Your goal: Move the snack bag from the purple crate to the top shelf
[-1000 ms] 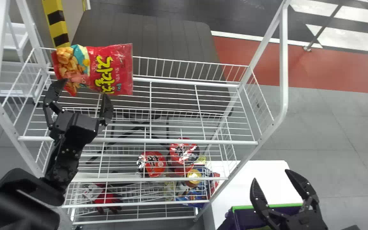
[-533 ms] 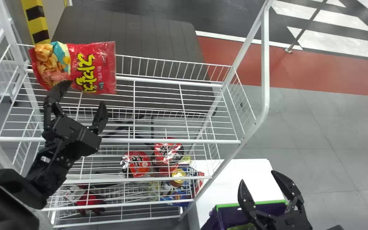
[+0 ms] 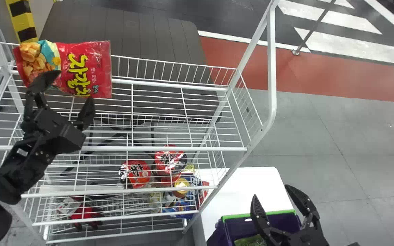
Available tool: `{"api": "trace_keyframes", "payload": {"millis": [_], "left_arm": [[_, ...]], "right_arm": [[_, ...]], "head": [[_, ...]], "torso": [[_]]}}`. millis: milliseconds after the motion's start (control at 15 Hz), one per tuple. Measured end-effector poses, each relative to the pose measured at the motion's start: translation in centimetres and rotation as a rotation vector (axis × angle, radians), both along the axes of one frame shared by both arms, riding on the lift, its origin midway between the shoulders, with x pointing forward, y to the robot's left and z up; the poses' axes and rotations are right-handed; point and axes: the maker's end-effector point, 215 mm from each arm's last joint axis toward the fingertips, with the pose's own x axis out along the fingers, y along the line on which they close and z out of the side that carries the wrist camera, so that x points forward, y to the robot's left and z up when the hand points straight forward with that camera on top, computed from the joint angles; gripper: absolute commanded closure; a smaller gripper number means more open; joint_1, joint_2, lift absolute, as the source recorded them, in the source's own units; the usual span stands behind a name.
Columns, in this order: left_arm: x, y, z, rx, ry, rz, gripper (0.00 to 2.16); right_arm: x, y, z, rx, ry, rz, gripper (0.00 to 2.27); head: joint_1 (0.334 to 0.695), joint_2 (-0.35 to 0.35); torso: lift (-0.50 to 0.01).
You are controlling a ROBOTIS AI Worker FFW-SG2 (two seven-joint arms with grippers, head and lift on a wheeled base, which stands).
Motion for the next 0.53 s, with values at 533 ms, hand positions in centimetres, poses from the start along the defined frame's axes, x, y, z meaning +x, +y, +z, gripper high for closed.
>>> {"api": "trace_keyframes", "payload": {"millis": [533], "left_arm": [[0.3,3.2,-1.1,0.132,-0.005,-0.045,0.15]], "right_arm": [[0.3,0.5,0.0,0.006,-0.001,0.007,0.12]], "head": [[0.695,-0.245]], "torso": [[0.000]]}}
